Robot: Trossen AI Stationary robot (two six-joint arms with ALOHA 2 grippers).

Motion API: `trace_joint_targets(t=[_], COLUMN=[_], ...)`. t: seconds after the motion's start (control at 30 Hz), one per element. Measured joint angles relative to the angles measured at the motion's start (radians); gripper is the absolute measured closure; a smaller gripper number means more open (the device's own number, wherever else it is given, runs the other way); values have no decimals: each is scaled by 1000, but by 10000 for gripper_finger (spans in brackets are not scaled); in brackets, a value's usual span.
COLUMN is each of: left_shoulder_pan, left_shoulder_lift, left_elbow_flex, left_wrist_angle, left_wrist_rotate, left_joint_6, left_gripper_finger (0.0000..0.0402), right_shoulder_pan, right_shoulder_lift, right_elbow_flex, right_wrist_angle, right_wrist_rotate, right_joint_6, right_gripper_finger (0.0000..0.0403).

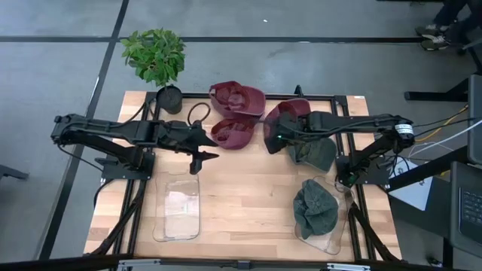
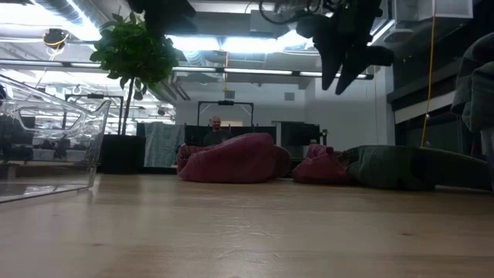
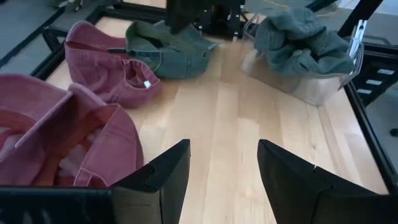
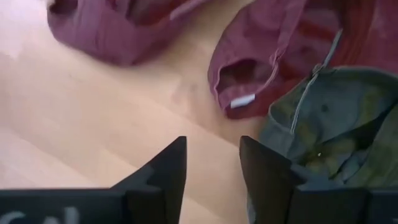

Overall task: Pick & Place hat
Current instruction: Put the gray cap into the right transparent bin

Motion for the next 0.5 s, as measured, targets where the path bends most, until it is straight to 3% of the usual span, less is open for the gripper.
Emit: trace_joint_targets(t=[0.13, 0.3, 0.5], left_shoulder_pan=[0, 0, 0], left_shoulder_lift=[-2, -2, -2], left_elbow_flex=[0, 0, 0], left_wrist_angle=[9, 34, 41], left_wrist_rotate=[-47, -70, -51], left_joint_6=[0, -43, -62], left_gripper_finger=[219, 219, 219], right_shoulder_pan=[-24, -50, -52], right_shoulder_lift=[42, 136, 226], right_elbow_flex=[-28, -58, -61], right_wrist_angle=[-17, -119, -128], right_wrist_rotate=[-42, -68, -15], right_joint_6=[-38, 37, 56], right_gripper_finger=[213, 167, 147])
